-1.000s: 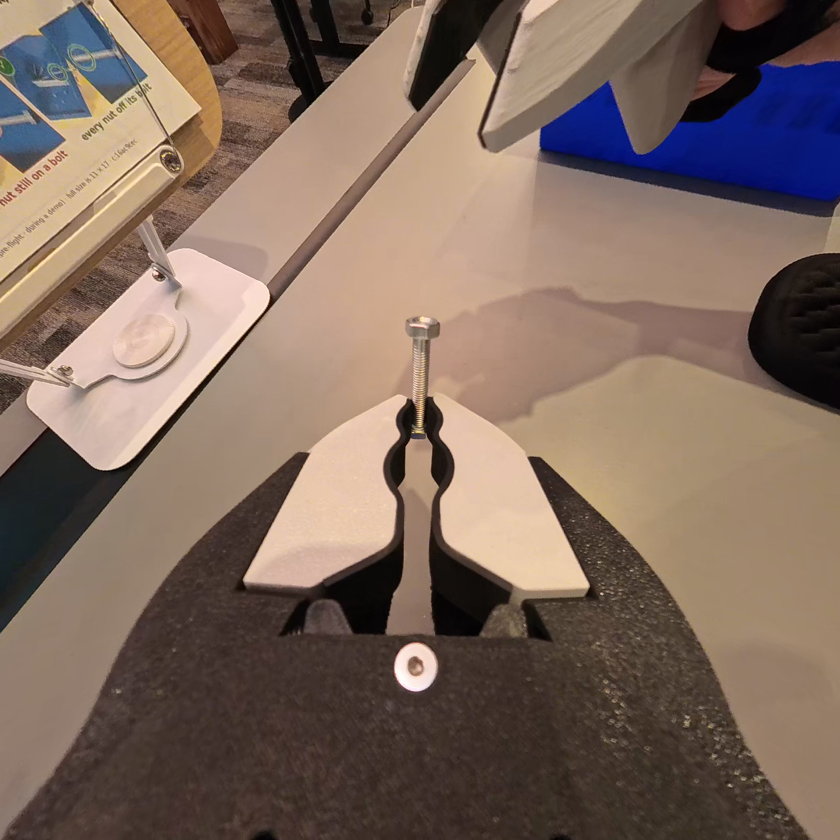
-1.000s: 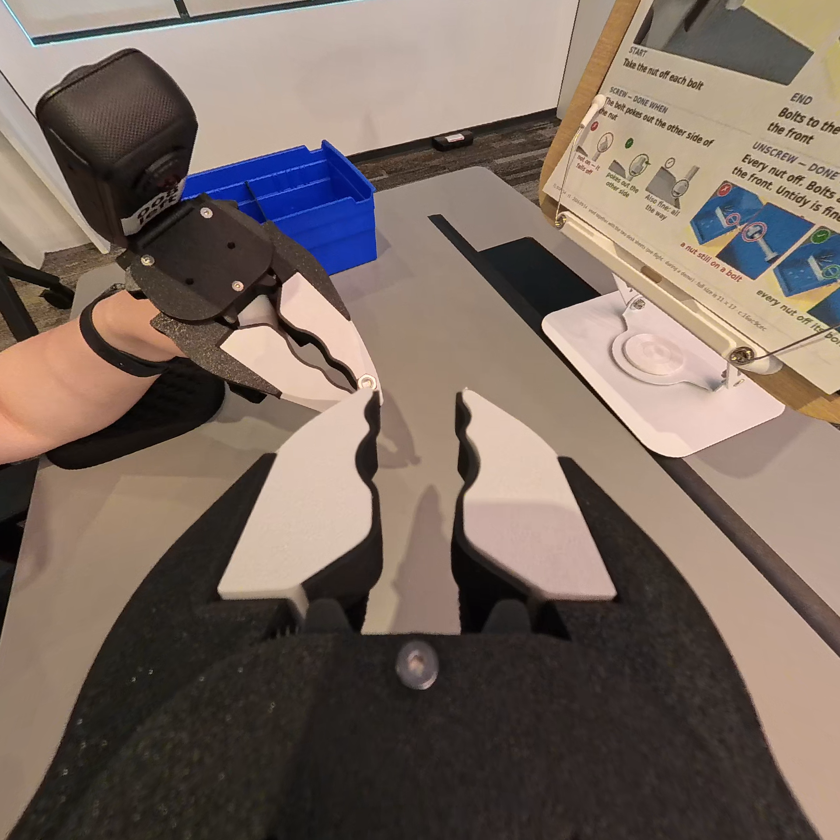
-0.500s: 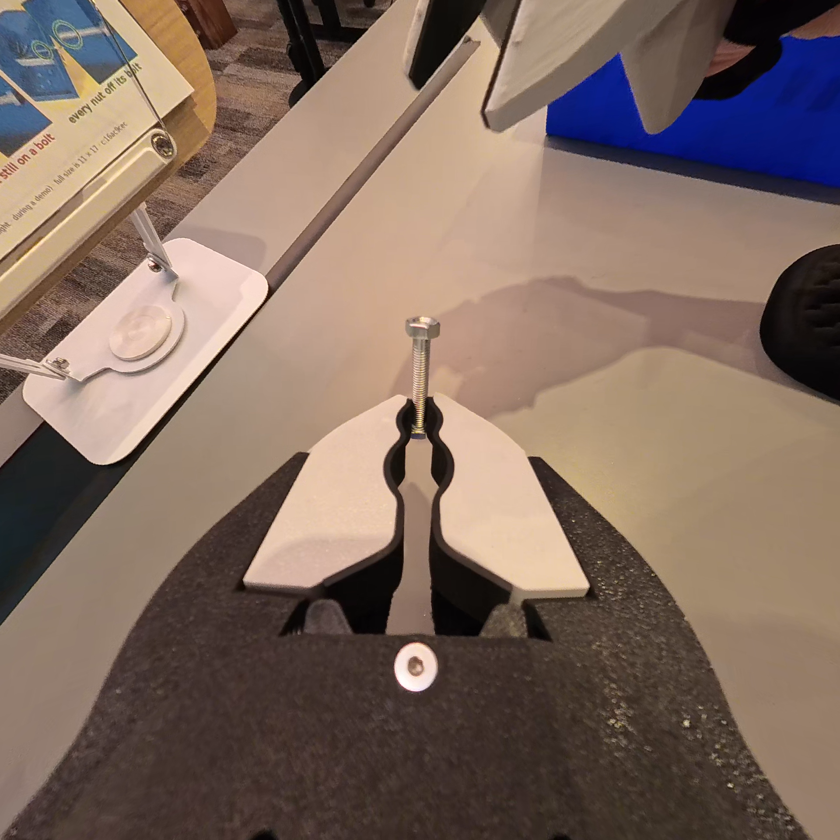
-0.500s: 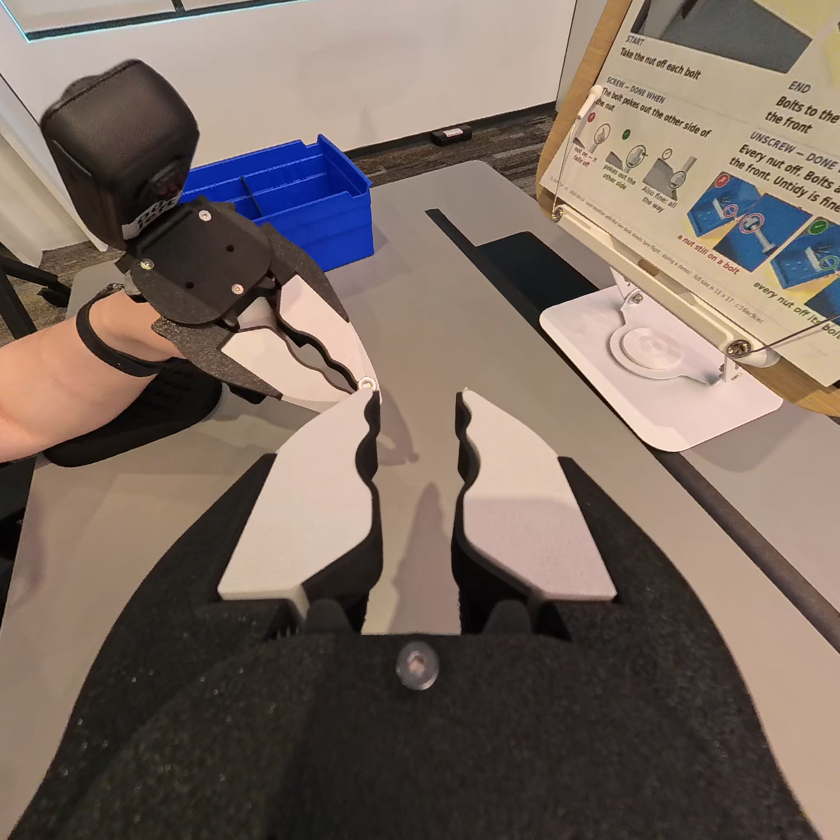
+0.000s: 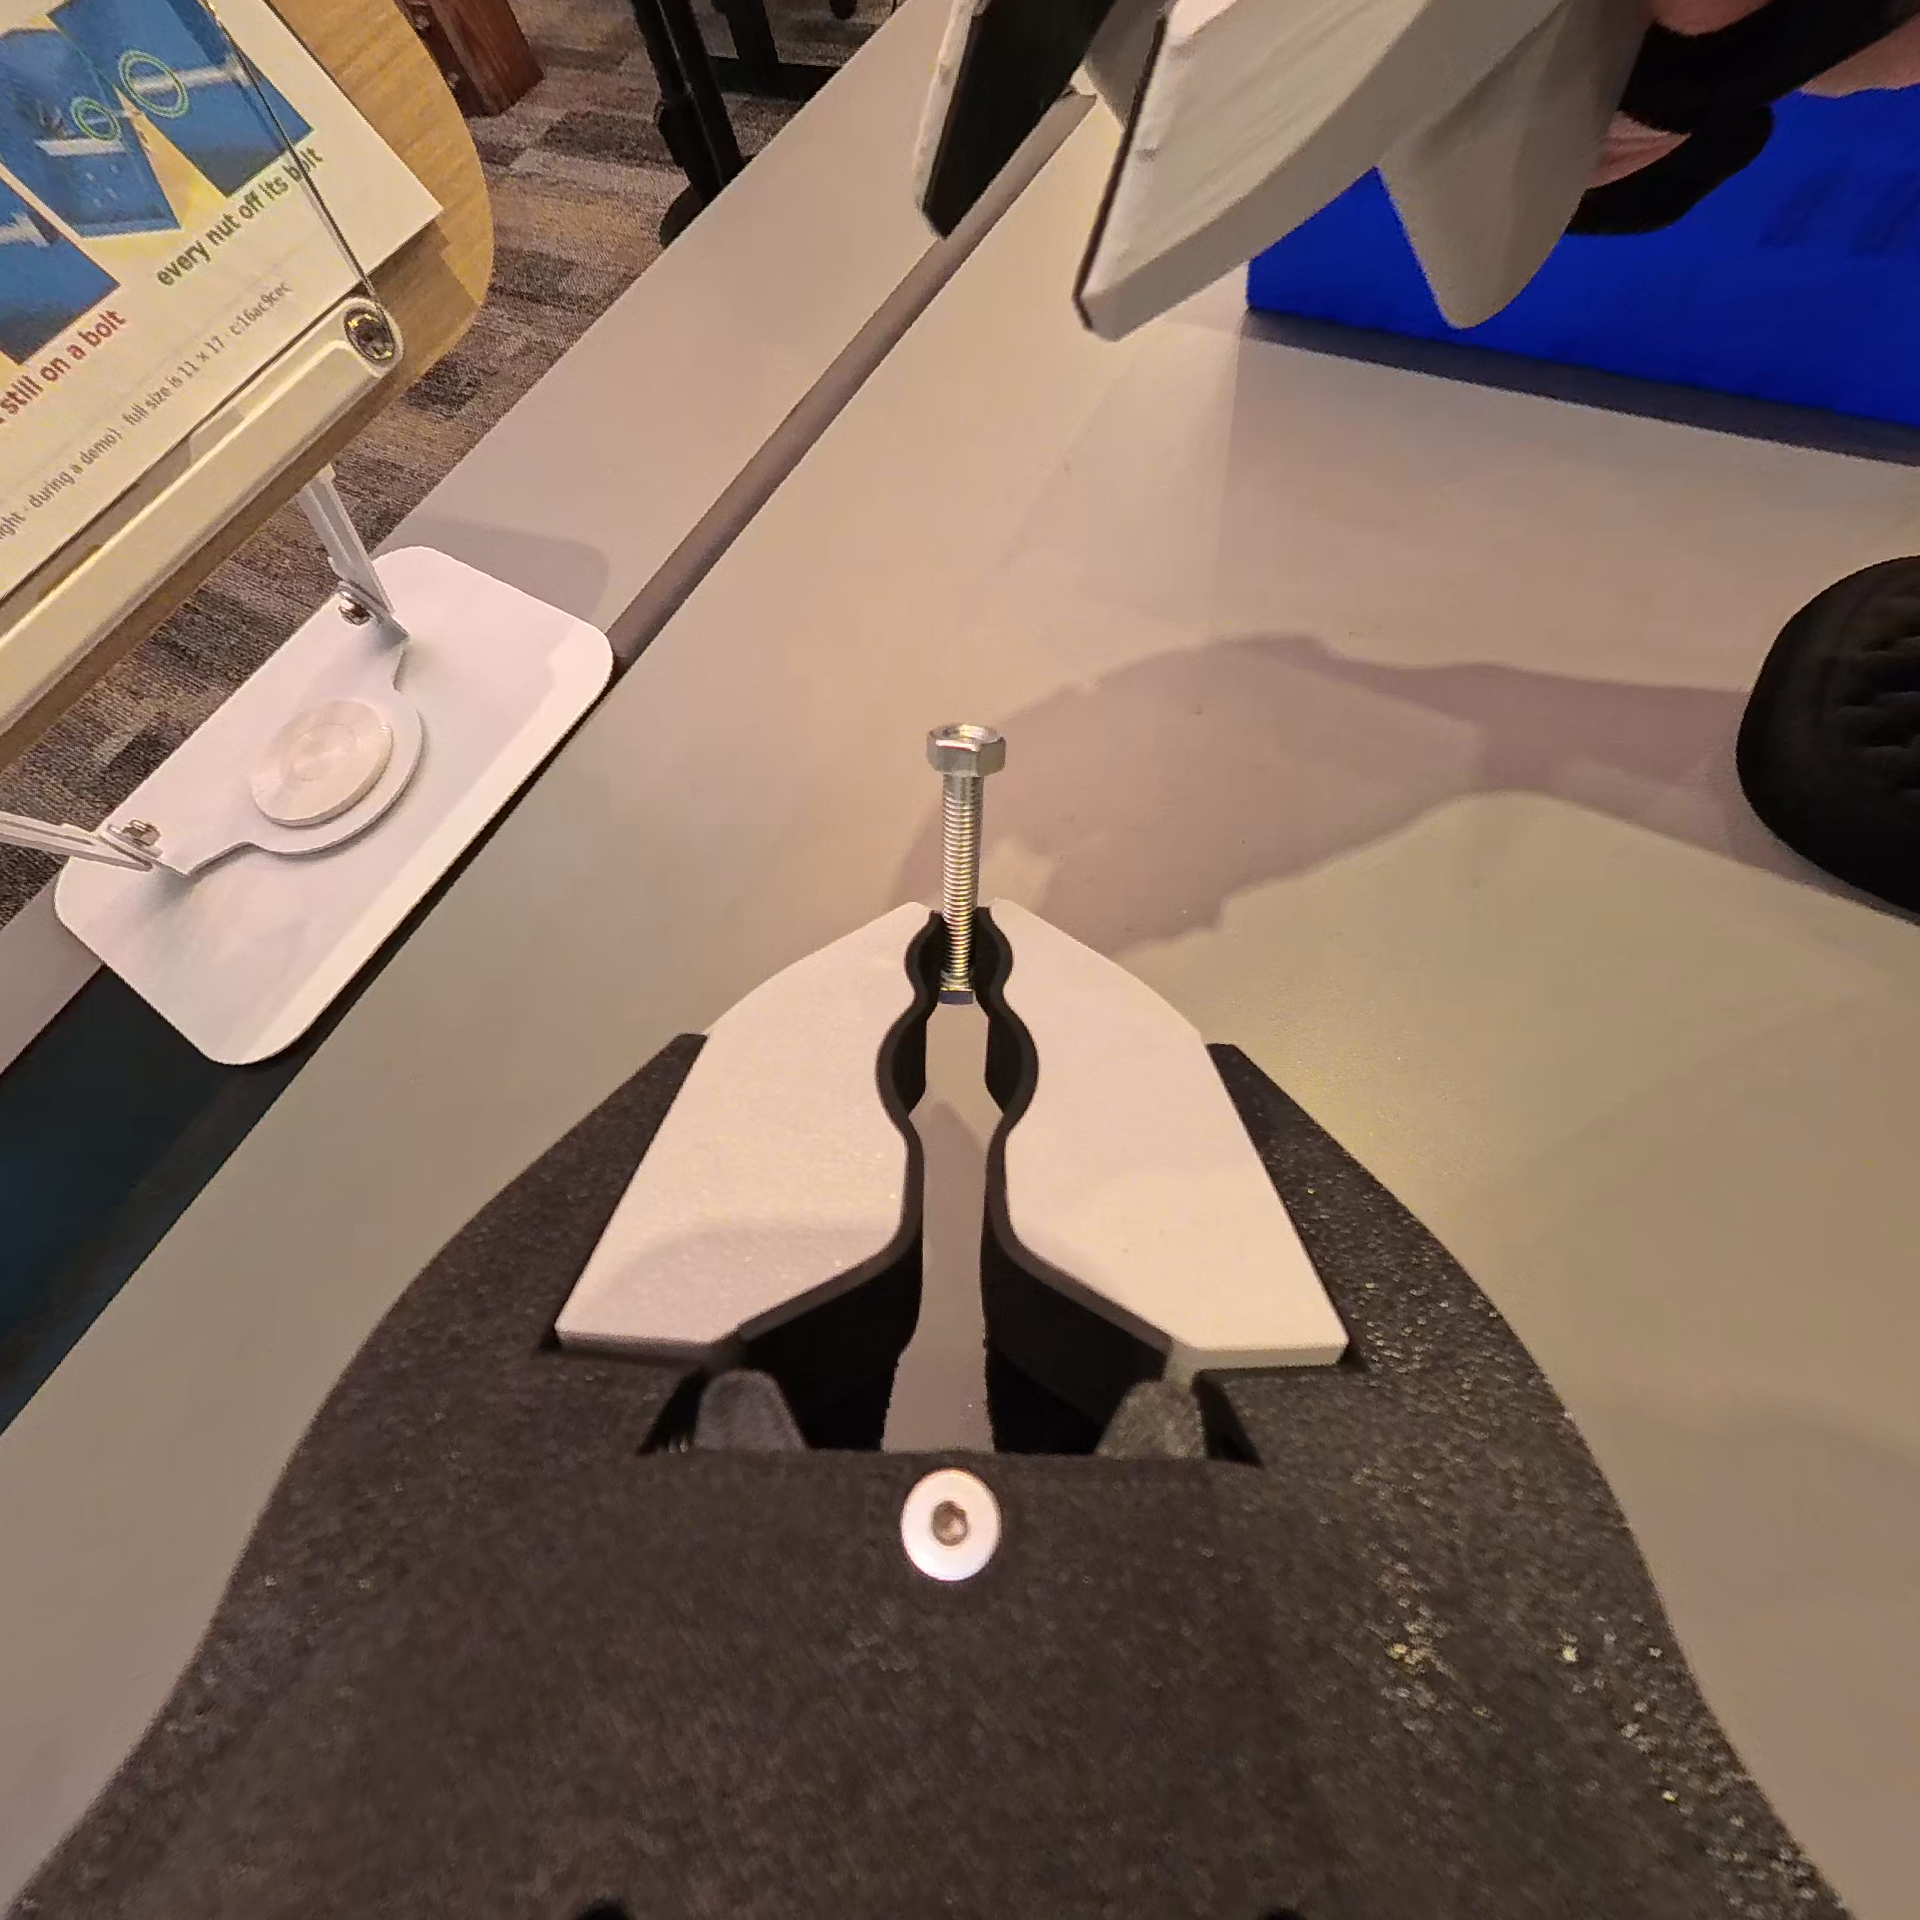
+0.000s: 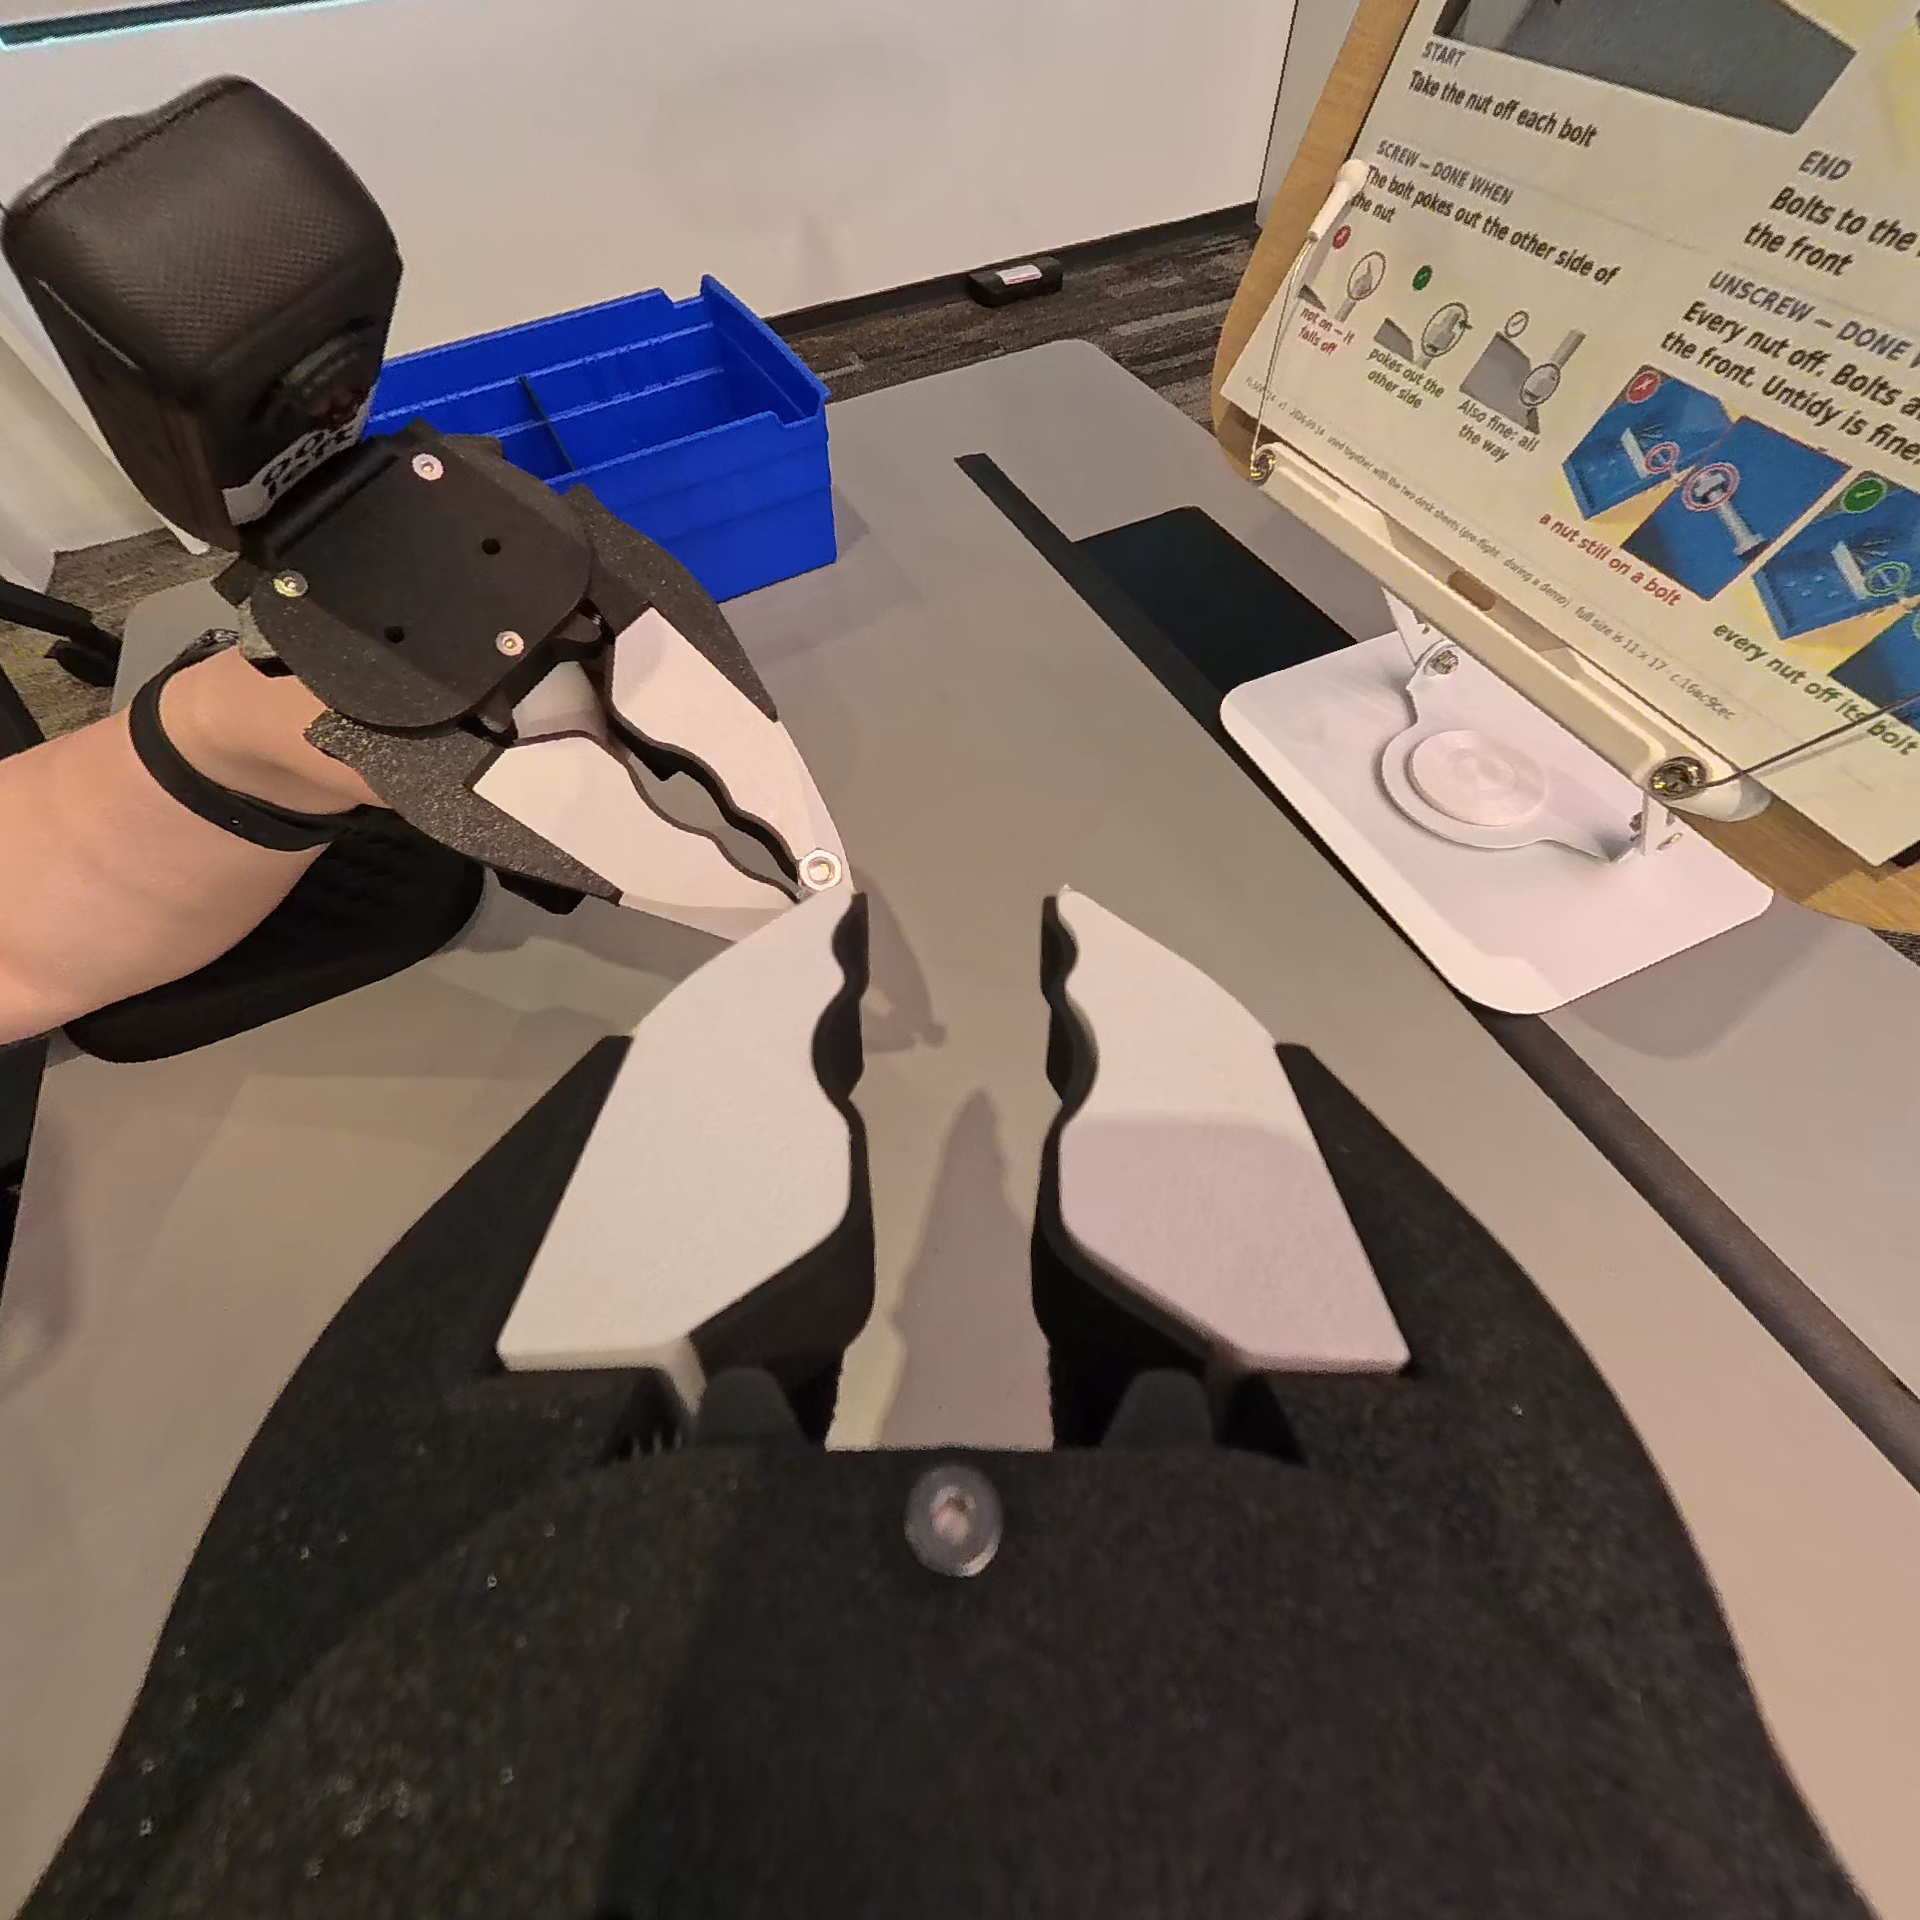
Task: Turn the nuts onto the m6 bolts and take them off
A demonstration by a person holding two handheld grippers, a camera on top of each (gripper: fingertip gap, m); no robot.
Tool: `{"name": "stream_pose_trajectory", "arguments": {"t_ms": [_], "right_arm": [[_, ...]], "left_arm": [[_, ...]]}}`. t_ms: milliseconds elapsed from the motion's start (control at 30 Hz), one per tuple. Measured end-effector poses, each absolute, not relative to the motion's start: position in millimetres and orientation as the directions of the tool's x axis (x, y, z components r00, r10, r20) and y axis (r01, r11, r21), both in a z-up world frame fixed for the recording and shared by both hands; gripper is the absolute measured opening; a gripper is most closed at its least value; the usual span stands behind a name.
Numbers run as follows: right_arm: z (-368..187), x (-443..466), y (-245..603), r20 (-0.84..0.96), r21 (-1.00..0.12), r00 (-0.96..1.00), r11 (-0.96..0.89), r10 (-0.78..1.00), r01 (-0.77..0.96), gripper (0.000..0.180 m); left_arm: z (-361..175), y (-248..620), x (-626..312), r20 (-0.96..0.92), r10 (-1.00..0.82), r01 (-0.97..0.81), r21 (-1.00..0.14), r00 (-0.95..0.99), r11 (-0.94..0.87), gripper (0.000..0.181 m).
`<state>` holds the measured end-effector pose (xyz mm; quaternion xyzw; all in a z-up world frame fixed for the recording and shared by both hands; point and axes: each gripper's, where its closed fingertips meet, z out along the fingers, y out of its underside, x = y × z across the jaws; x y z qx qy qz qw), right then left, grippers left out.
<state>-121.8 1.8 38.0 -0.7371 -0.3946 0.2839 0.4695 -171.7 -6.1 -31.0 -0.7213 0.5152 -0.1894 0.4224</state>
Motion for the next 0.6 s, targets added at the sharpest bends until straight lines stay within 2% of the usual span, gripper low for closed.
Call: {"name": "stream_pose_trajectory", "arguments": {"t_ms": [233,433,600], "right_arm": [[34,-115,9,-0.015,-0.903,0.583,-0.262,0.812,0.342,0.031],[31,-95,29,0.084,-0.882,0.723,-0.287,0.685,0.374,0.031],[31,-93,32,0.114,-0.878,0.740,-0.282,0.663,0.388,0.031]], "left_arm": [[-31,-5,-173,-0.161,-0.901,-0.582,-0.805,0.402,-0.116,0.005],[-26,-2,-178,-0.160,-0.895,-0.571,-0.812,0.417,-0.121,0.005],[-20,2,-185,-0.165,-0.883,-0.562,-0.818,0.439,-0.126,0.005]]}}
